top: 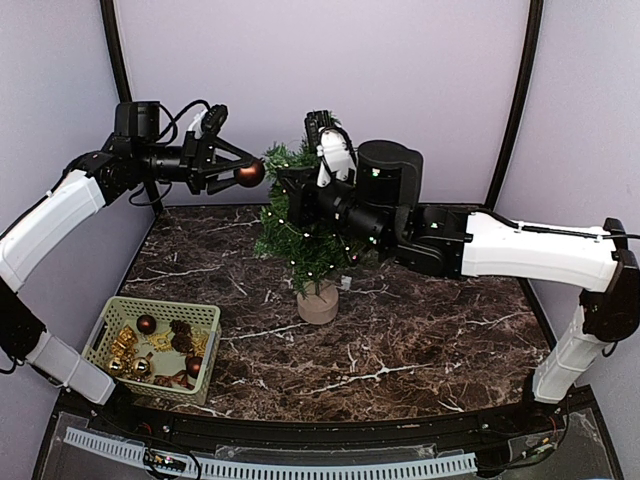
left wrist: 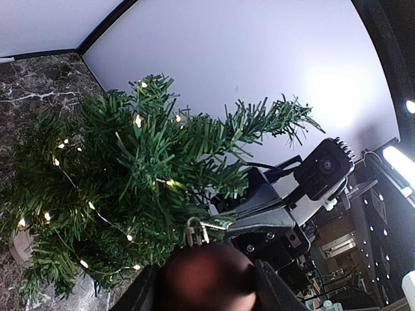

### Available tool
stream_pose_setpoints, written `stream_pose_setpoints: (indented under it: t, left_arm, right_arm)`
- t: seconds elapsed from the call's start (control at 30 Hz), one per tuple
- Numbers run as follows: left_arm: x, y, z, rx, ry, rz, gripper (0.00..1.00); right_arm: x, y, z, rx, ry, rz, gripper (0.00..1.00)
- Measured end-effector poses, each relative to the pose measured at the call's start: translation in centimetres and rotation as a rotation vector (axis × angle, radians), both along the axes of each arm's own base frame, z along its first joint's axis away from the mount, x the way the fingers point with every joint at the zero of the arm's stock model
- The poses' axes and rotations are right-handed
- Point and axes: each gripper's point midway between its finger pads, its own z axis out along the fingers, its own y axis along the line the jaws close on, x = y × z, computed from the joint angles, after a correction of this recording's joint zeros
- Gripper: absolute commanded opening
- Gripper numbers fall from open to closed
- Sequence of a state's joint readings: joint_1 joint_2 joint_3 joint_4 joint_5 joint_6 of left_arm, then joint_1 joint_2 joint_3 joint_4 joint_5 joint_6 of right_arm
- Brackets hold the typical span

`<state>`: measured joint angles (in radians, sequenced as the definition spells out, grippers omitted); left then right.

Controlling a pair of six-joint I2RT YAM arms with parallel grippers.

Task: Decorate the small christmas tree
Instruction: Wrap the ornament ball around the branch.

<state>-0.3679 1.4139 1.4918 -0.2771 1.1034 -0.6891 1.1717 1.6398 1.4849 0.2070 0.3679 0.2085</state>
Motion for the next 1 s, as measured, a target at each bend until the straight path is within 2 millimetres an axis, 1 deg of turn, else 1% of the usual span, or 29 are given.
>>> stream_pose_setpoints:
  t: [0.57,0.8,1.0]
  left_arm:
    - [0.5,-0.2,-0.5,0.002,0.009,-0.005,0.38]
    - [0.5,-0.3,-0.5,0.0,0.003,-0.007,0.38]
    - [0.6,-0.3,-1.4,0.008,0.02,-0.007,0.38]
  right_arm:
    - [1.6,-1.1,-1.4,0.025,0.107,-0.061,0.0]
    - [1.9,-1.3,-2.0,0.024,0.136,-0.07,0.0]
    - [1.7,-1.1,-2.1,0.023,0.143,-0.053,0.0]
